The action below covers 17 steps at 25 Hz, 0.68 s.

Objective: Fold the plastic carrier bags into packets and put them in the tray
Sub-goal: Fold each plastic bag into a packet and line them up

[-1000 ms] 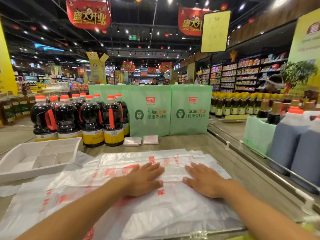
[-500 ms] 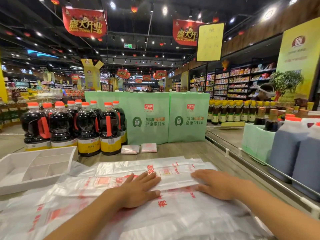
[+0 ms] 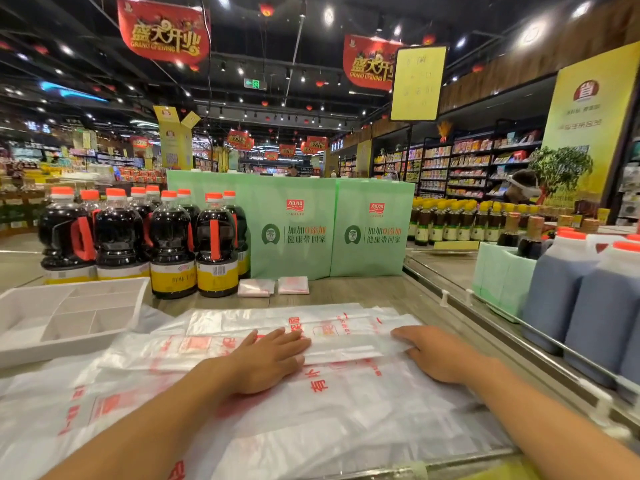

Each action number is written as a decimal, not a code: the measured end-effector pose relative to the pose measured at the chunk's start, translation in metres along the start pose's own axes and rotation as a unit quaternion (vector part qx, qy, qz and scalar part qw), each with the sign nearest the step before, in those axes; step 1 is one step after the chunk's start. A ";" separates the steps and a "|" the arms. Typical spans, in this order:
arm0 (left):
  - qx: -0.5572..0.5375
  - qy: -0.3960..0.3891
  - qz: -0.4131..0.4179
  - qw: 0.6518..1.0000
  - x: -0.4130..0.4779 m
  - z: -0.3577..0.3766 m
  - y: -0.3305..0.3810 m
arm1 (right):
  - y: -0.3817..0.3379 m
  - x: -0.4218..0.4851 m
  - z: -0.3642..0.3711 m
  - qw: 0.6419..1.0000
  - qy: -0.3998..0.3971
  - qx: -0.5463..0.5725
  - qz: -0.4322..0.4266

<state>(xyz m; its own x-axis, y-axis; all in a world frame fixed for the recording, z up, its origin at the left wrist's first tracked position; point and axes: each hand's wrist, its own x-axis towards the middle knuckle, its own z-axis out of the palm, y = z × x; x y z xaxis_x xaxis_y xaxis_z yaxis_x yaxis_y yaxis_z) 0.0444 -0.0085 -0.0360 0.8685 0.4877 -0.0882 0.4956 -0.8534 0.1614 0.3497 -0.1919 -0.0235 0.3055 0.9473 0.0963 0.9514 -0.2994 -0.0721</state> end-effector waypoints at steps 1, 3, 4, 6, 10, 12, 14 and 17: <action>-0.004 0.012 -0.001 1.000 -0.001 0.000 0.000 | 0.001 0.000 0.000 1.000 0.007 -0.002 0.003; -0.006 0.030 -0.002 1.000 -0.001 0.000 0.000 | 0.002 0.001 0.000 1.000 0.023 -0.004 0.013; -0.009 0.033 -0.003 0.999 -0.002 -0.001 0.000 | 0.002 0.002 -0.001 0.999 0.033 -0.004 0.015; -0.010 0.032 -0.005 0.999 -0.002 -0.002 0.001 | 0.002 0.005 -0.002 0.998 0.062 -0.005 0.015; -0.008 0.019 -0.007 1.000 0.001 -0.001 0.002 | 0.001 0.012 0.000 0.990 0.134 -0.019 0.030; -0.011 0.014 -0.006 1.000 0.001 0.000 0.003 | -0.011 0.015 -0.001 0.982 0.187 -0.016 -0.014; -0.016 0.009 -0.005 1.000 0.003 0.001 0.004 | -0.027 0.018 -0.005 0.968 0.240 -0.023 -0.071; -0.028 0.009 -0.006 1.000 0.004 0.002 0.003 | -0.055 0.027 -0.015 0.963 0.235 -0.038 -0.126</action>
<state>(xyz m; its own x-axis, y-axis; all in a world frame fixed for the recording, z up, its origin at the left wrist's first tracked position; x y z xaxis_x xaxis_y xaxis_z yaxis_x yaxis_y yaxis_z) 0.0495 -0.0096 -0.0381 0.8624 0.5008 -0.0733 0.5040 -0.8363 0.2158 0.3066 -0.1517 -0.0025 0.0323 0.8400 0.5417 0.9923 -0.0918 0.0831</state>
